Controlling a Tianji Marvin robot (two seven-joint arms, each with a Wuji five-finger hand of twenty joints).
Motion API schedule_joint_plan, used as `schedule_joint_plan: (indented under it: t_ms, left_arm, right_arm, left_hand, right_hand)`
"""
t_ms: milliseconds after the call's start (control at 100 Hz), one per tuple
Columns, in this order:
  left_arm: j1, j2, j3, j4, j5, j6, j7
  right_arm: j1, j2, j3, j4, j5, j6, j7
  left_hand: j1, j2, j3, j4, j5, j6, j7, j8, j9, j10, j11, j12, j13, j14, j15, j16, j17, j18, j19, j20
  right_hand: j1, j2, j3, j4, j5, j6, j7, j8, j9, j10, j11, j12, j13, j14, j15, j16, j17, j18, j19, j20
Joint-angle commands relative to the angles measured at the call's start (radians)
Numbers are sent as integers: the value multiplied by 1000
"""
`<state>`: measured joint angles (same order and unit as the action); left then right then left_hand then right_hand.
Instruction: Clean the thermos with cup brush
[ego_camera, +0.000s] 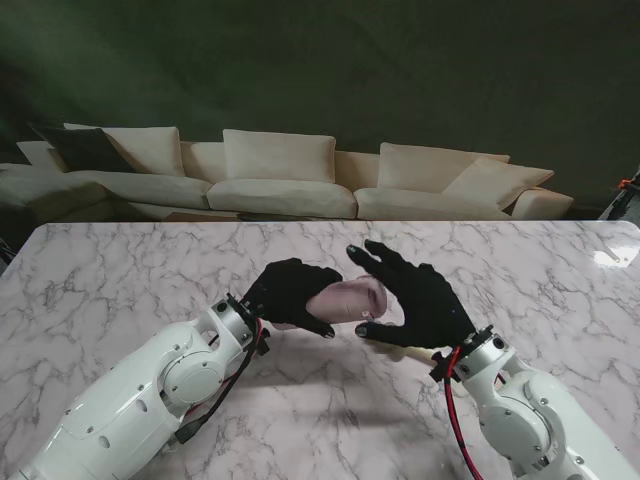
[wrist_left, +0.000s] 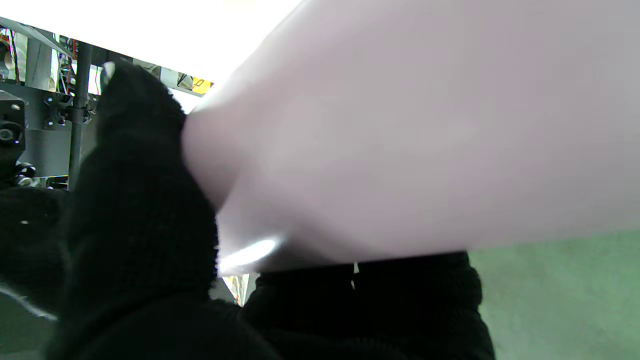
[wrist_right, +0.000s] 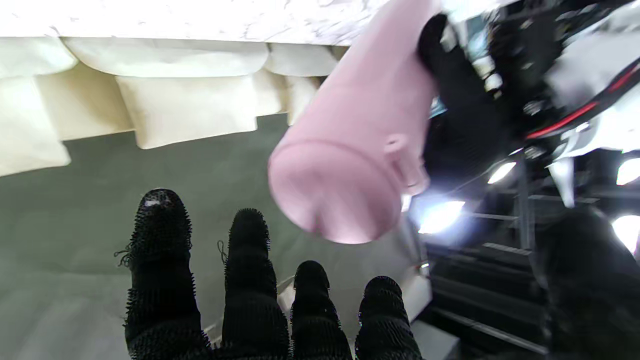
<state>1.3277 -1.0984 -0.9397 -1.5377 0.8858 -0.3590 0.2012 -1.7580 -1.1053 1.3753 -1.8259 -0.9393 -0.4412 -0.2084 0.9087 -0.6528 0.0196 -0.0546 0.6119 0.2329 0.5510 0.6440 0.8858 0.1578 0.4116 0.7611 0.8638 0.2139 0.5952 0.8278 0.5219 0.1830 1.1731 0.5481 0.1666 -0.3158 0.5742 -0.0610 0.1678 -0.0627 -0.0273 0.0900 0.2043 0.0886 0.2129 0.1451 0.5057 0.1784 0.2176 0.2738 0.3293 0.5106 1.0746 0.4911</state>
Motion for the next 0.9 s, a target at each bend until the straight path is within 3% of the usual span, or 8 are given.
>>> schedule_joint_plan:
  t_ms: [0, 90, 250, 330, 470, 600, 740, 890]
  left_arm:
    - [-5, -3, 2, -9, -2, 2, -10]
    - [-8, -4, 5, -8, -2, 3, -9]
    - [-10, -4, 9, -6, -4, 2, -10]
    - [-11, -4, 8, -6, -5, 1, -9]
    - [-11, -4, 7, -6, -4, -2, -9]
    - [-11, -4, 7, -6, -5, -2, -9]
    - [-12, -5, 9, -5, -6, -1, -10]
    - [-11, -4, 9, -6, -8, 1, -12]
  right_arm:
    - [-6, 22, 3, 3, -63, 11, -39]
    - [-3, 31, 13, 9, -127, -34, -54]
    - [13, 40, 6, 19, -174, -17, -64]
    - [24, 44, 2, 29, -193, 1, -53]
    - [50, 47, -16, 63, -202, 24, -53]
    - [76, 40, -50, 94, -180, 51, -93]
    - [105, 27, -82, 128, -139, 43, -152]
    - [129, 16, -116, 152, -117, 68, -207]
  left_hand:
    - [338, 431, 497, 70, 103, -183, 136, 40, 23, -90, 67, 32, 77, -72, 162, 42, 7, -35, 44, 30]
    - [337, 431, 497, 70, 102, -184, 135, 40, 22, -91, 66, 32, 77, -72, 162, 42, 8, -35, 44, 31]
    - [337, 433, 496, 70, 102, -184, 135, 40, 23, -91, 66, 32, 76, -71, 162, 42, 7, -35, 44, 30]
    - [338, 432, 496, 70, 101, -184, 135, 40, 23, -90, 66, 32, 76, -72, 162, 42, 8, -35, 45, 30]
    - [338, 432, 496, 71, 103, -184, 136, 40, 23, -91, 67, 32, 76, -70, 162, 42, 7, -35, 45, 30]
    - [338, 433, 497, 71, 103, -184, 135, 40, 24, -91, 67, 32, 76, -70, 163, 42, 7, -35, 45, 31]
    - [338, 433, 497, 72, 103, -185, 135, 40, 24, -91, 67, 32, 76, -71, 163, 42, 7, -35, 46, 31]
    - [337, 432, 497, 72, 103, -184, 135, 40, 23, -90, 67, 32, 78, -70, 165, 42, 9, -34, 47, 31]
  right_hand:
    - [161, -141, 100, 81, -8, 10, -1, 51, -36, 0, -32, -10, -32, -21, -34, -27, -25, -7, -52, -17]
    - [282, -258, 393, 276, -10, 14, -3, 89, -34, 20, -3, 3, 1, -42, -31, -28, -29, -31, -80, -32]
    - [347, -351, 648, 195, -21, 24, 8, 243, -33, 38, 45, 23, 91, -83, 74, 50, 40, -113, -11, 5]
    - [300, -363, 589, 144, -27, 33, 15, 327, -34, 50, 59, 28, 90, -82, 145, 106, 67, -148, 31, 53]
    - [285, -326, 244, 10, -27, 80, 131, 512, -31, 70, 230, 98, 141, -118, 304, 202, 149, -230, 122, 144]
    - [281, -241, 320, -31, 27, 90, 471, 475, 54, 37, 539, 211, 269, -188, 506, 296, 298, -329, 253, 186]
    - [262, -135, 293, -70, 204, 58, 749, 423, 238, -16, 632, 272, 389, -210, 638, 341, 417, -374, 336, 168]
    - [182, 9, 172, -80, 496, 28, 878, 369, 615, -7, 649, 305, 630, -167, 745, 367, 559, -286, 474, 173]
